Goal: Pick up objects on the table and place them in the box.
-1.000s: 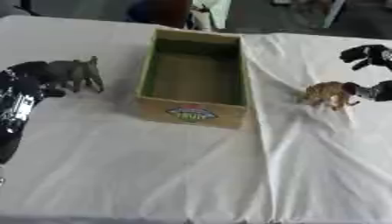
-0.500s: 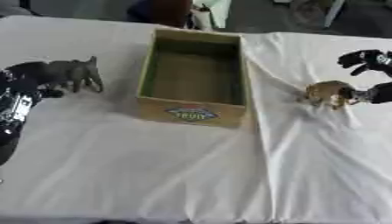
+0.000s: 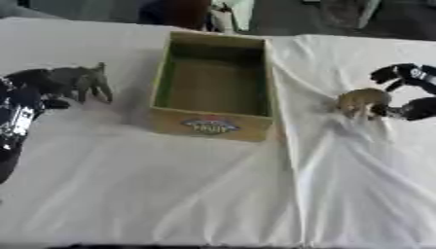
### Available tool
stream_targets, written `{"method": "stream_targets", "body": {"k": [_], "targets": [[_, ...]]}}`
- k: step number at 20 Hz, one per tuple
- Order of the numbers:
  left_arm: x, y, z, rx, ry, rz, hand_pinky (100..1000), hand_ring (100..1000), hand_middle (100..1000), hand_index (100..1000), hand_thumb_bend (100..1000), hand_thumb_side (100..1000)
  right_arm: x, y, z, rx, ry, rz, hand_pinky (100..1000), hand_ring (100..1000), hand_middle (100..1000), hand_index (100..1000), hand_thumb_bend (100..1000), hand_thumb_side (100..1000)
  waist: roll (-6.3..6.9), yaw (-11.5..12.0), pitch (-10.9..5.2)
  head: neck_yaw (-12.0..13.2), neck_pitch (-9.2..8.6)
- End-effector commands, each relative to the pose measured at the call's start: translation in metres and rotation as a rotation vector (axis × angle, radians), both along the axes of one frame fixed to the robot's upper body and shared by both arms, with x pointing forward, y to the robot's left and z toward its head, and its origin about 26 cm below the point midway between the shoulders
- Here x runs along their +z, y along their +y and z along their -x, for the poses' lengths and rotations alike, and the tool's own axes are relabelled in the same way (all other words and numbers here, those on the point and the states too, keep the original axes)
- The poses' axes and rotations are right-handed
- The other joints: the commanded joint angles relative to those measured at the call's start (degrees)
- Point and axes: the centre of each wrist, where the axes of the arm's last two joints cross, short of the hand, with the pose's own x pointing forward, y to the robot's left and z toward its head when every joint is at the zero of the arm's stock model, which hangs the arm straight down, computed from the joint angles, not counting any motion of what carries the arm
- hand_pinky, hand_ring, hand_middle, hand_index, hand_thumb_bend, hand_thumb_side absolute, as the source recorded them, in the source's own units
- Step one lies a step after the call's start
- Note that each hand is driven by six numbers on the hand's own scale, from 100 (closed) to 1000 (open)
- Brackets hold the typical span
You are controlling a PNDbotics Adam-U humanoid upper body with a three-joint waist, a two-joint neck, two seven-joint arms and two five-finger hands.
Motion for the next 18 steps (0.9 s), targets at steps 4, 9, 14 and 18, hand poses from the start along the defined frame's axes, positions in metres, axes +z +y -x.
{"method": "stream_targets", "body": {"k": [4,9,14,18], "targets": [[0.0064,-0.0001,0.0004,-0.003,-0.024,-0.009,715,791,641,792,100,456,0.0146,-0.0051,-0.0012,0.373,0.033,0.292,745,824,782,819,436,363,0.14,-0.07,-0.65,-0.17,0.21],[0.0062,-0.0001,0.0004,-0.003,-0.023,-0.009,715,791,641,793,100,457,0.0139,-0.0050,-0.0012,0.372,0.034,0.292,739,801,758,783,400,331,0.12,-0.09,-0.68,-0.19,0.18],[0.0063,-0.0002,0.0002,-0.003,-0.023,-0.009,715,791,642,793,100,458,0.0143,-0.0054,-0.0011,0.369,0.031,0.290,687,732,698,737,365,290,0.07,-0.14,-0.63,-0.21,0.20],[0.0066,-0.0001,0.0001,-0.002,-0.024,-0.009,715,791,642,793,100,457,0.0160,-0.0066,-0.0009,0.364,0.027,0.291,637,670,655,708,346,246,0.04,-0.15,-0.62,-0.22,0.18]]}}
